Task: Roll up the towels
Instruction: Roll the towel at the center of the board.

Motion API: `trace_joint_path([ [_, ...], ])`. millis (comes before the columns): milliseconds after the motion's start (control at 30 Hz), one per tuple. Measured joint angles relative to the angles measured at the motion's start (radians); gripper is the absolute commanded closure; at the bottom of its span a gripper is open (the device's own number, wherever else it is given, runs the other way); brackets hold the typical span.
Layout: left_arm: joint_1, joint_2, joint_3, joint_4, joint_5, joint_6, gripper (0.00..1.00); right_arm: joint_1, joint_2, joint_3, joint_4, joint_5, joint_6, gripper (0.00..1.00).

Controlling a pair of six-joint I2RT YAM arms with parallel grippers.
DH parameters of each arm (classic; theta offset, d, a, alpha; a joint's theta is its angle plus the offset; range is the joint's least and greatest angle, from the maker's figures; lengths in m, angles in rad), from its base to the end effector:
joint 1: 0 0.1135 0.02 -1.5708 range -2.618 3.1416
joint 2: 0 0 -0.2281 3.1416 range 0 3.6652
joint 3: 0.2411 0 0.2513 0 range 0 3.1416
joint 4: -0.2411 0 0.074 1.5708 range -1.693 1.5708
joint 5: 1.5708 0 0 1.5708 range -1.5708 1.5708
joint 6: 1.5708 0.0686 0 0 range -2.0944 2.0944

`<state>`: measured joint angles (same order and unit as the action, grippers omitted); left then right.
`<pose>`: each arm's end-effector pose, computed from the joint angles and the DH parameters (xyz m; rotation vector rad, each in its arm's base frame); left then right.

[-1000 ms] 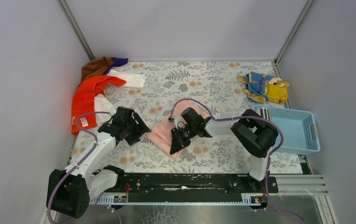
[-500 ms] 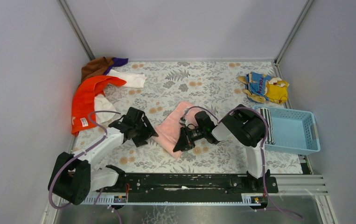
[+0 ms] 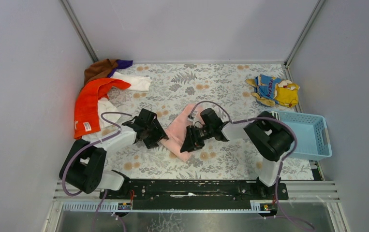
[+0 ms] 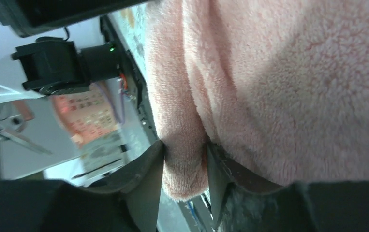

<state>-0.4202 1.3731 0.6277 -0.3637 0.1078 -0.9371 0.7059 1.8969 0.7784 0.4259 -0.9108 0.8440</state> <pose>0.2331 -0.1122 0.0884 -0.6814 2.7167 -0.5308 0.2259 0.2638 0.0622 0.4083 -2.5788 -1.7264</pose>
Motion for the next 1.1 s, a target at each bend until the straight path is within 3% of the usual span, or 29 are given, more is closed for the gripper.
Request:
trace_joint_path([
  [200, 0.0, 0.029, 0.016, 0.023, 0.002, -0.001, 0.39, 0.034, -0.199, 0.108, -0.398, 0.306, -0.258, 0.38],
  [400, 0.0, 0.049, 0.027, 0.039, 0.008, -0.001, 0.38, 0.267, -0.337, 0.203, -0.607, 0.705, -0.459, 0.37],
  [667, 0.0, 0.055, 0.029, 0.056, 0.01, -0.001, 0.38, 0.549, -0.349, 0.235, -0.655, 1.091, -0.664, 0.37],
  [1100, 0.0, 0.064, 0.034, 0.066, 0.016, -0.001, 0.37, 0.579, -0.092, 0.32, -0.663, 1.307, -0.785, 0.38],
])
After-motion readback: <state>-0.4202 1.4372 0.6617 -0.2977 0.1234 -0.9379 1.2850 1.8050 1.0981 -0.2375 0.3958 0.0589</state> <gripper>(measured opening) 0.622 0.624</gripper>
